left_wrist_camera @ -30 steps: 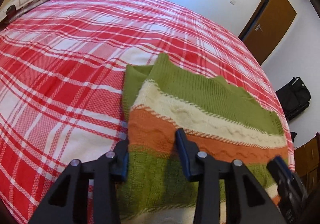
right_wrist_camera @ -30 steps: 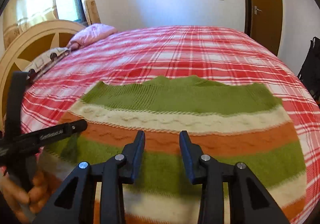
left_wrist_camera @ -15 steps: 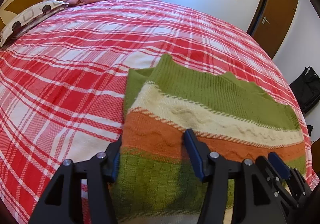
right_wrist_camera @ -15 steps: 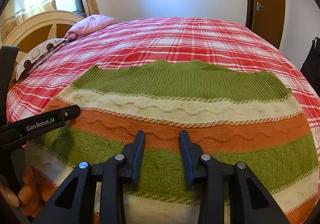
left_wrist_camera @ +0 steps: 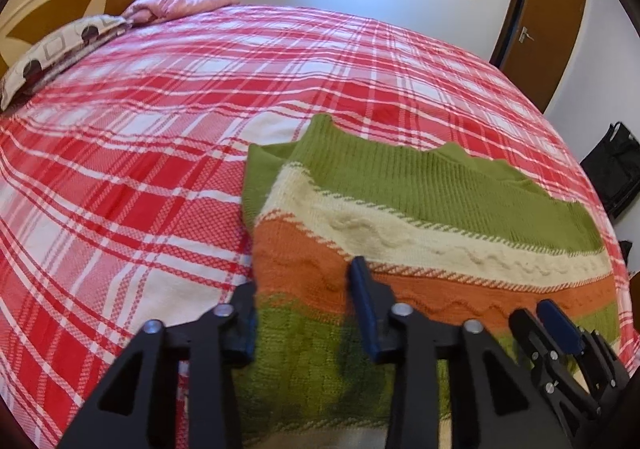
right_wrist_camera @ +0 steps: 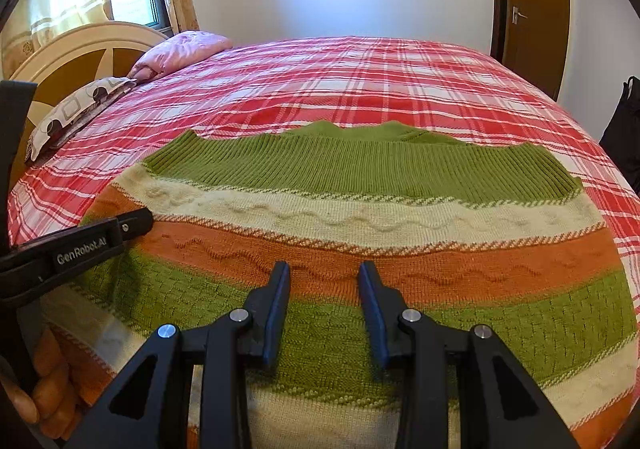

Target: Fold small clothes

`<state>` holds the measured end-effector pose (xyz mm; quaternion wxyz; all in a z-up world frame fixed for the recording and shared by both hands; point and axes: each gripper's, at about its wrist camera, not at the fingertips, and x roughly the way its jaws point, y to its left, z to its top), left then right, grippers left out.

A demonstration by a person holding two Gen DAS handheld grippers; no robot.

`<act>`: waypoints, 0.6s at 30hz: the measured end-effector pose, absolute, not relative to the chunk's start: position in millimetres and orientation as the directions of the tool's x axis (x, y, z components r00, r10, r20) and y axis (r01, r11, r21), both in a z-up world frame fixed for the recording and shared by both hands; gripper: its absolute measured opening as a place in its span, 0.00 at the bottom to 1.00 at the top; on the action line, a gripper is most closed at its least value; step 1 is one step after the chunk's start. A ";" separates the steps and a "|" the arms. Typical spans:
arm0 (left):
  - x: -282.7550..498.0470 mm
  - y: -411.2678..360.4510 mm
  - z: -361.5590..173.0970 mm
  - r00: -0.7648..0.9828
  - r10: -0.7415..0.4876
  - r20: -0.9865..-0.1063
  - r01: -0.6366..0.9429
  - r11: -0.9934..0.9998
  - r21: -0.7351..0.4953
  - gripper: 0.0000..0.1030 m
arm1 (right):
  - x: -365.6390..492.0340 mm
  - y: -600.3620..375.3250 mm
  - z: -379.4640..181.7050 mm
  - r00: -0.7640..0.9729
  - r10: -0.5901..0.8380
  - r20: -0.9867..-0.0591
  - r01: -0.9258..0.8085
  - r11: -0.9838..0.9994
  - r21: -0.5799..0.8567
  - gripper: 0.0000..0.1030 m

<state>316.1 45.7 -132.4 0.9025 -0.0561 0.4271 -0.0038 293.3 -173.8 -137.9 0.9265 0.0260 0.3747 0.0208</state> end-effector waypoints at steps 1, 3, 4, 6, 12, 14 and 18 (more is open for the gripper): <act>316.0 45.4 -131.5 0.637 -0.051 -0.769 -0.043 0.994 -0.102 0.28 | 292.9 -173.7 -137.8 0.718 0.059 -0.693 -0.019 0.998 0.065 0.36; 316.4 51.5 -129.4 0.633 -0.080 -0.770 -0.052 0.988 -0.145 0.19 | 293.3 -174.3 -137.8 0.719 0.063 -0.693 -0.019 0.997 0.071 0.36; 316.4 58.0 -128.7 0.629 -0.113 -0.769 -0.059 0.979 -0.193 0.19 | 293.3 -175.0 -137.9 0.719 0.066 -0.692 -0.020 0.997 0.074 0.36; 318.1 73.7 -129.0 0.614 -0.200 -0.764 -0.069 0.950 -0.305 0.17 | 293.5 -175.7 -137.8 0.719 0.070 -0.691 -0.020 0.997 0.079 0.36; 317.1 87.2 -127.6 0.607 -0.320 -0.727 -0.067 0.892 -0.448 0.14 | 293.1 -181.1 -137.8 0.722 0.092 -0.686 -0.023 0.994 0.109 0.36; 315.9 86.1 -123.6 0.614 -0.330 -0.717 -0.061 0.886 -0.460 0.14 | 293.0 -182.2 -138.3 0.723 0.099 -0.684 -0.024 0.993 0.118 0.36; 316.6 81.9 -121.2 0.615 -0.313 -0.723 -0.068 0.893 -0.444 0.14 | 293.1 -182.1 -138.3 0.722 0.103 -0.684 -0.025 0.992 0.122 0.36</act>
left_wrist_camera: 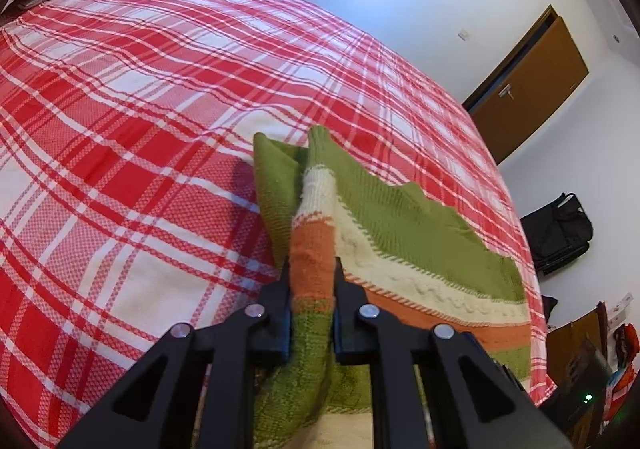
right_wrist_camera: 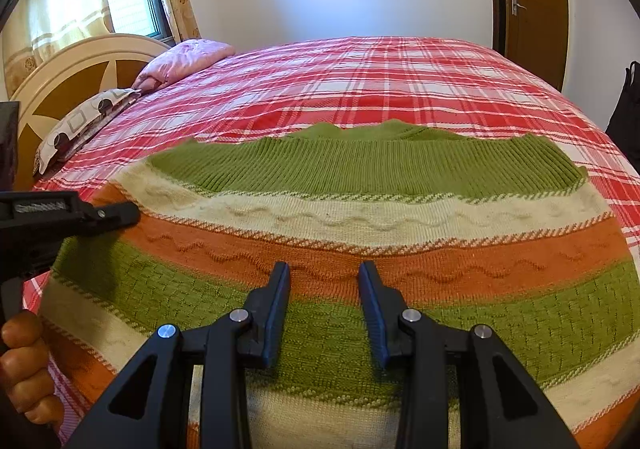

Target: Fold small clothes

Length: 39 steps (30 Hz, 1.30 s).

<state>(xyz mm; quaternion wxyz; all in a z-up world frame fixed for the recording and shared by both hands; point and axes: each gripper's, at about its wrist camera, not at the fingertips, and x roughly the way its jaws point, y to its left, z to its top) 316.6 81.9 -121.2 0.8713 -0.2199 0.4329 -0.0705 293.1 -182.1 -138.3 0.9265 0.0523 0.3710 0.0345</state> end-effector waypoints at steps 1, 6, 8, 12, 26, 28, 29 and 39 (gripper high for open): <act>318.9 80.6 -123.2 0.607 -0.294 -0.739 -0.082 0.901 -0.426 0.14 | 293.5 -181.9 -138.3 0.722 0.102 -0.685 -0.025 0.992 0.122 0.36; 316.4 66.3 -106.8 0.611 -0.244 -0.753 -0.080 0.928 -0.365 0.13 | 291.7 -187.5 -133.2 0.718 0.142 -0.682 -0.045 0.986 0.158 0.37; 312.2 55.3 -93.0 0.622 -0.237 -0.746 -0.055 0.938 -0.344 0.13 | 284.3 -198.9 -127.1 0.728 0.168 -0.664 -0.037 0.978 0.206 0.36; 299.3 21.3 -64.6 0.655 -0.215 -0.724 0.009 0.961 -0.277 0.13 | 265.7 -230.8 -112.7 0.765 0.152 -0.626 0.013 0.968 0.251 0.37; 288.2 -146.0 -91.0 0.615 -0.173 -0.769 0.220 0.975 -0.043 0.11 | 207.6 -336.7 -131.2 0.752 0.142 -0.644 0.172 0.901 0.399 0.37; 289.7 -150.1 -108.9 0.588 -0.162 -0.793 0.218 0.975 -0.038 0.11 | 204.0 -337.1 -133.0 0.751 0.143 -0.645 0.163 0.906 0.391 0.37; 287.9 -151.4 -111.4 0.593 -0.154 -0.791 0.220 0.975 -0.025 0.12 | 203.7 -335.7 -133.3 0.749 0.143 -0.647 0.157 0.910 0.384 0.37; 235.0 -90.9 -54.3 0.629 -0.349 -0.695 0.308 0.932 -0.189 0.84 | 197.9 -359.0 -122.4 0.789 0.326 -0.521 0.138 0.732 0.667 0.80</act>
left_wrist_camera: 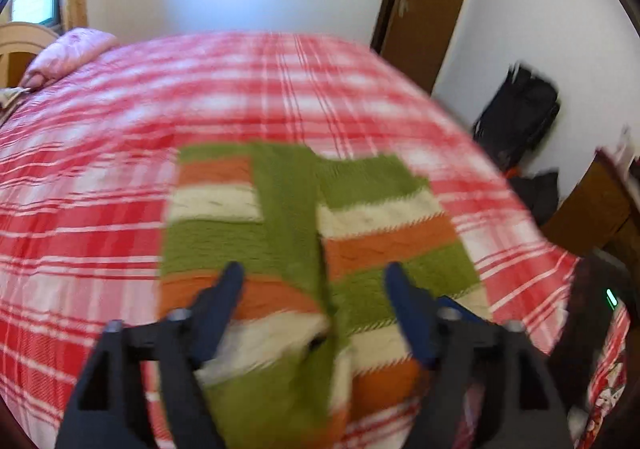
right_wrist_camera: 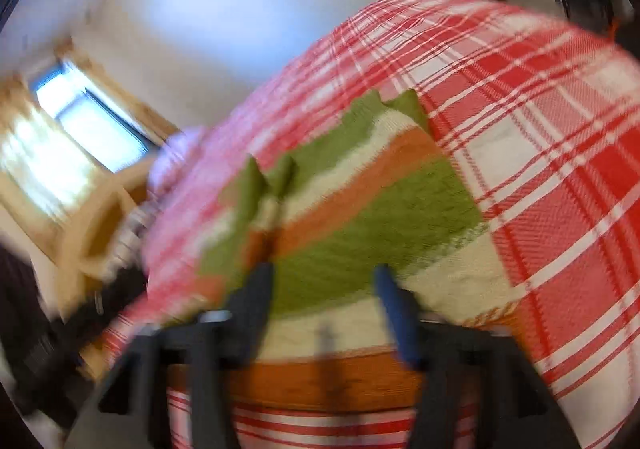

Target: Fold small clothes

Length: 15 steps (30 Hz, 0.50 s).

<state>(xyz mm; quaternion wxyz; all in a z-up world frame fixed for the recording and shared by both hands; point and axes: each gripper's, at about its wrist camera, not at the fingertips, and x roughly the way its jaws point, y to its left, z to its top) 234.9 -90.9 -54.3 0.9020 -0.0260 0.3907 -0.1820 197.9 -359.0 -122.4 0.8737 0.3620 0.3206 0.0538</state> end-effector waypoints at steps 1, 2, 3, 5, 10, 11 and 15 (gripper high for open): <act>225.8 -73.5 -48.2 0.662 -0.349 -0.663 0.291 0.935 -0.201 0.87 | 197.7 -358.9 -118.2 0.804 0.345 -0.484 0.122 0.702 0.702 0.81; 220.8 -60.6 -45.3 0.687 -0.343 -0.641 0.276 0.939 -0.207 0.93 | 200.2 -356.7 -114.1 0.809 0.359 -0.466 0.107 0.689 0.717 0.81; 218.7 -49.3 -44.4 0.709 -0.323 -0.626 0.251 0.946 -0.204 0.95 | 204.5 -352.3 -110.0 0.805 0.377 -0.458 0.090 0.685 0.723 0.81; 217.1 -25.5 -46.1 0.752 -0.225 -0.620 0.166 0.974 -0.152 0.95 | 220.7 -335.3 -99.0 0.793 0.386 -0.471 0.057 0.722 0.689 0.81; 228.5 12.1 -64.6 0.725 -0.142 -0.674 0.048 0.987 -0.155 0.95 | 278.5 -293.1 -105.4 0.746 0.337 -0.575 0.031 0.844 0.535 0.81; 229.4 19.7 -68.6 0.714 -0.151 -0.684 0.031 0.982 -0.184 0.95 | 287.7 -288.0 -111.6 0.730 0.329 -0.598 0.038 0.855 0.517 0.81; 227.3 30.2 -76.5 0.712 -0.133 -0.689 0.005 0.983 -0.184 0.95 | 313.5 -260.1 -128.8 0.691 0.288 -0.663 0.032 0.904 0.427 0.64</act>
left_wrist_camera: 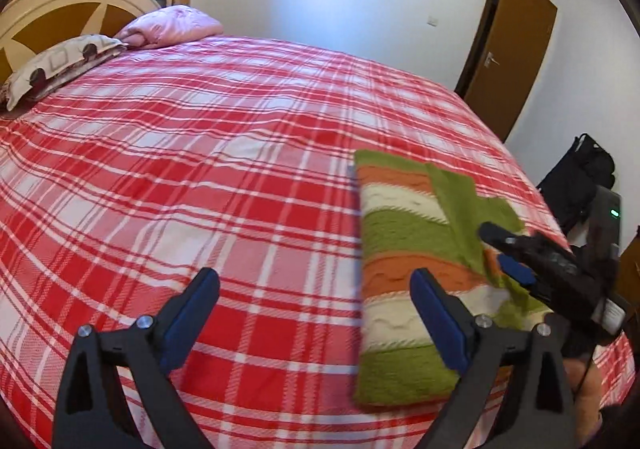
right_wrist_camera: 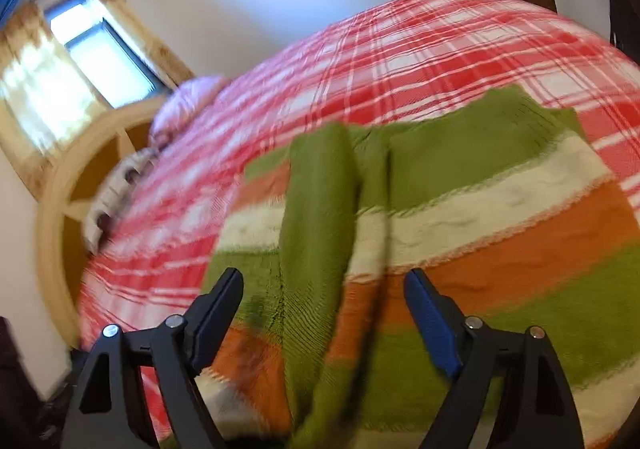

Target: Fold small clothes

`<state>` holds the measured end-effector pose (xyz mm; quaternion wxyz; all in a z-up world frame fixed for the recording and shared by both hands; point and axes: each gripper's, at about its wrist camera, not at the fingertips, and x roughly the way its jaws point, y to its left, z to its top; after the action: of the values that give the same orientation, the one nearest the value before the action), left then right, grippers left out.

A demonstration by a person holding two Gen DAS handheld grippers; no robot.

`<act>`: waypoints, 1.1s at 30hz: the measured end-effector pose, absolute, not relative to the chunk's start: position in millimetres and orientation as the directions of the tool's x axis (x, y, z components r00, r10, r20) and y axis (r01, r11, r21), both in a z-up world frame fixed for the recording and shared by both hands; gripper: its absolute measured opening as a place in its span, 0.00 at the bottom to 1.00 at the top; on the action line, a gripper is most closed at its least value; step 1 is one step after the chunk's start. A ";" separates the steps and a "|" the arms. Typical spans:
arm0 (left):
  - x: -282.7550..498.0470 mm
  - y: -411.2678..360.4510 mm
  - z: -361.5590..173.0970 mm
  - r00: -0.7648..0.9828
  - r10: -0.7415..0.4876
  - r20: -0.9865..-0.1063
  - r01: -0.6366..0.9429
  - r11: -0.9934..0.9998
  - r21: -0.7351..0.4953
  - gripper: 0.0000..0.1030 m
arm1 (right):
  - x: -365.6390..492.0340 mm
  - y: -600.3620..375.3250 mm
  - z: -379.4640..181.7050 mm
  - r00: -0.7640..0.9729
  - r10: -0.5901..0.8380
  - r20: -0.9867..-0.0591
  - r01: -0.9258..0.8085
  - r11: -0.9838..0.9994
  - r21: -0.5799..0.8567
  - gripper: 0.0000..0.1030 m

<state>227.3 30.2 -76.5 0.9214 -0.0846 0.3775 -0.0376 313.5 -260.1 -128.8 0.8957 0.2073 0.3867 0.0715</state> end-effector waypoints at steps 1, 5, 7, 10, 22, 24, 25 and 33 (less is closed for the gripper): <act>226.7 31.6 -77.6 0.714 -0.126 -0.689 0.001 0.984 -0.178 0.95 | 315.1 -250.5 -128.3 0.694 0.241 -0.678 0.027 0.933 0.360 0.53; 233.9 38.1 -88.5 0.703 -0.113 -0.702 -0.022 0.983 -0.181 0.95 | 315.1 -226.1 -124.0 0.707 0.202 -0.678 -0.052 0.971 0.235 0.15; 236.1 42.2 -93.6 0.694 -0.127 -0.709 -0.030 0.978 -0.206 0.95 | 312.5 -220.1 -116.7 0.715 0.174 -0.677 -0.079 0.982 0.170 0.14; 237.9 41.5 -94.2 0.696 -0.139 -0.705 -0.039 0.972 -0.230 0.95 | 306.1 -221.7 -95.3 0.740 0.198 -0.643 -0.144 0.980 0.136 0.13; 248.2 7.1 -71.5 0.733 -0.130 -0.668 0.037 0.988 -0.152 0.95 | 280.1 -319.0 -47.8 0.759 0.247 -0.603 -0.214 0.968 0.127 0.11; 248.3 -3.9 -70.6 0.732 -0.148 -0.665 0.062 0.987 -0.151 0.95 | 279.1 -345.8 -60.6 0.754 0.211 -0.622 -0.169 0.977 0.127 0.11; 248.9 -10.3 -70.7 0.730 -0.156 -0.665 0.073 0.986 -0.151 0.95 | 279.9 -360.9 -74.0 0.741 0.191 -0.644 -0.134 0.981 0.137 0.11; 251.3 -81.2 -84.0 0.698 -0.183 -0.692 0.183 0.980 -0.075 0.95 | 273.8 -400.6 -125.7 0.737 0.160 -0.657 -0.011 0.974 0.225 0.13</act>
<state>251.3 -81.2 -84.0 0.9214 -0.0001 0.3757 -0.0991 273.8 -400.6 -125.6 0.9262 0.1034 0.3596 0.0460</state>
